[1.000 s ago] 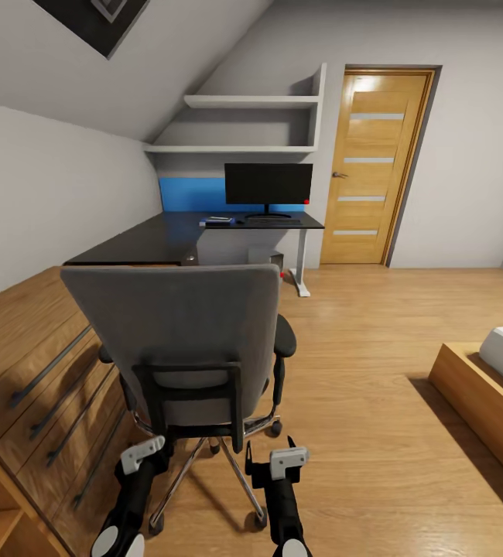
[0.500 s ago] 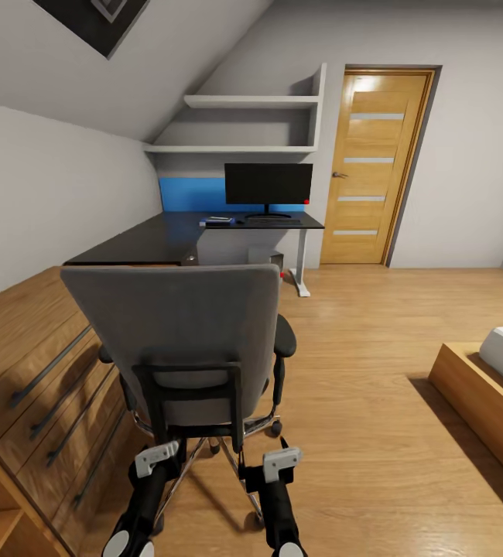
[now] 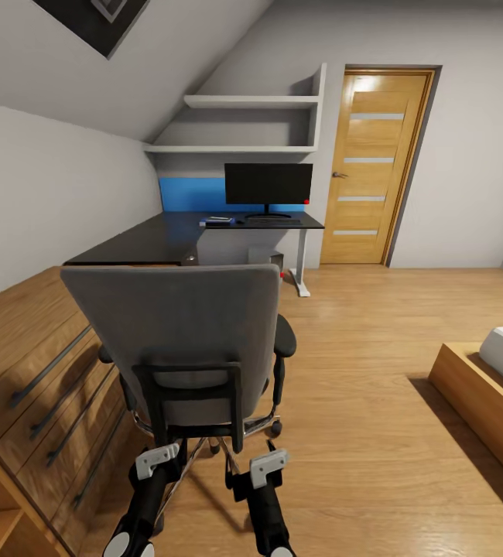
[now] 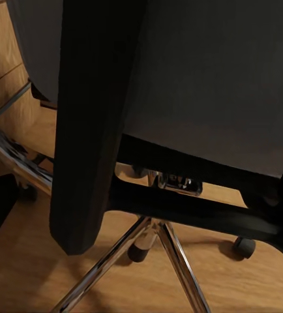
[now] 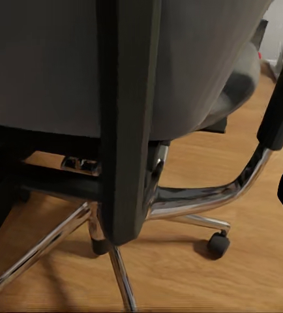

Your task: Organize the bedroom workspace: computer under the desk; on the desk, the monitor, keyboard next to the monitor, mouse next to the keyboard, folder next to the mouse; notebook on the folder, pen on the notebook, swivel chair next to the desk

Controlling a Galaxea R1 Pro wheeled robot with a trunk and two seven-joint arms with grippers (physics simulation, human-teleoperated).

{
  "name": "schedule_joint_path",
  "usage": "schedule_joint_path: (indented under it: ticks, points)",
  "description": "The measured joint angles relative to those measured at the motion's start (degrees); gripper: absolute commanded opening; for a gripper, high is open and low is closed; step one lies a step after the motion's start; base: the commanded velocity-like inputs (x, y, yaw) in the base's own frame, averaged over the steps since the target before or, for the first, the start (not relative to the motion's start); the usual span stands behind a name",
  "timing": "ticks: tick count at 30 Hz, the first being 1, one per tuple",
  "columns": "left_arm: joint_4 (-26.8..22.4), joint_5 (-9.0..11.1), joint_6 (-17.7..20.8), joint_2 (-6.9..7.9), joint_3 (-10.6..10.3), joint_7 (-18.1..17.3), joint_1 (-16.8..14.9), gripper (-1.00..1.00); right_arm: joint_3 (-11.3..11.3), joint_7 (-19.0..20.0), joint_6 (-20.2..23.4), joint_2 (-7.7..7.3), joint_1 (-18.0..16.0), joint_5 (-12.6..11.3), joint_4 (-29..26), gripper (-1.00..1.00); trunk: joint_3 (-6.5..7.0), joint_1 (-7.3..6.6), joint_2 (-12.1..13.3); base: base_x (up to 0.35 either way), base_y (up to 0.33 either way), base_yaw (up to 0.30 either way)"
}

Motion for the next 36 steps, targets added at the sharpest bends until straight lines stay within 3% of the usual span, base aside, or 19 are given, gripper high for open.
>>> schedule_joint_path:
  ticks: [9, 17, 26, 36]
  points:
    - [0.02, 0.00, 0.00, 0.00, 0.00, 0.02, 0.00, 1.00, 0.16, 0.30, 4.35, 0.38, -0.07, 0.12, -0.16, 1.00, 0.00, 0.00, 0.00, 0.000, 0.000, 0.000]
    - [0.02, 0.00, -0.02, 0.00, 0.00, 0.03, 0.00, 1.00, 0.18, 0.29, 5.52, 0.38, -1.78, 0.03, -0.16, 1.00, 0.00, 0.00, 0.00, 0.000, 0.000, 0.000]
    - [0.02, 0.00, -0.08, 0.00, 0.00, -0.05, 0.00, 1.00, -0.24, 0.08, 5.12, 0.38, -3.66, -0.08, -0.12, 1.00, 0.00, 0.00, 0.00, 0.000, 0.000, 0.000]
    - [0.02, 0.01, -0.09, 0.00, 0.00, -0.10, 0.00, 1.00, -0.81, 0.03, 1.77, 0.38, -3.95, -0.09, 0.03, 1.00, 0.00, 0.00, 0.00, 0.000, 0.000, 0.000]
